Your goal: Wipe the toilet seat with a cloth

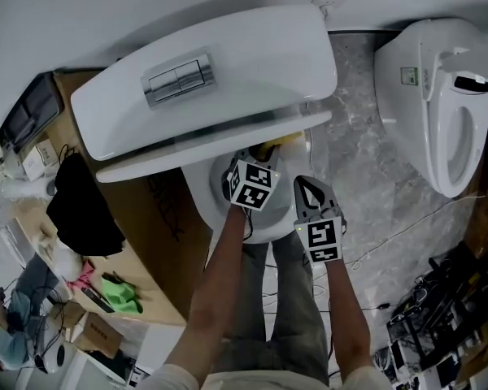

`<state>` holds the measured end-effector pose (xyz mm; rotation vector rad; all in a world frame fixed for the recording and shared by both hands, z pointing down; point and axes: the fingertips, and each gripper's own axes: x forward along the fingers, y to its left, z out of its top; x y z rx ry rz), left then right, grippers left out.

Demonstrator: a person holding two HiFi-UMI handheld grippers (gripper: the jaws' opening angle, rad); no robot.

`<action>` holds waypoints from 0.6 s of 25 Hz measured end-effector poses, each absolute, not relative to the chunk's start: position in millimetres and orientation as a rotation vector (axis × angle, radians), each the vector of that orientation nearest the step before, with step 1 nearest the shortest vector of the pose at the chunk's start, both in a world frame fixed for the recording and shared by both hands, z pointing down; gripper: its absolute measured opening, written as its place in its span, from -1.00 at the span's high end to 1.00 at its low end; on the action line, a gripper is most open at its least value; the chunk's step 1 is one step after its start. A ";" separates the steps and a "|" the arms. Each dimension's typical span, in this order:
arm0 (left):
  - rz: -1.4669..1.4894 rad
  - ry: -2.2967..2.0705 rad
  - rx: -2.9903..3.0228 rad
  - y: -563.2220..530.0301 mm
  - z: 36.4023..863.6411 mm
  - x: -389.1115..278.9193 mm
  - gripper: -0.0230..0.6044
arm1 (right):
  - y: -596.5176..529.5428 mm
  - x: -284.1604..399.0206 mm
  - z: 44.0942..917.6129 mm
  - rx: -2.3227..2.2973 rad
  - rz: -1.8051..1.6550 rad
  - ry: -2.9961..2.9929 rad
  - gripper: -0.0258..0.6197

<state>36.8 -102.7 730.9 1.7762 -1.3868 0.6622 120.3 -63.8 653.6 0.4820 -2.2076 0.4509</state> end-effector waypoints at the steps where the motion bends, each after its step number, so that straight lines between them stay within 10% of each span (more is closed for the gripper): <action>1: 0.657 -1.394 1.769 -101.6 730.8 33.0 0.62 | -62.6 117.8 653.7 0.476 0.448 -2.208 0.90; 15: 0.628 -1.455 1.695 -77.2 731.6 -6.5 0.62 | -52.9 87.3 650.3 0.406 0.396 -2.224 0.90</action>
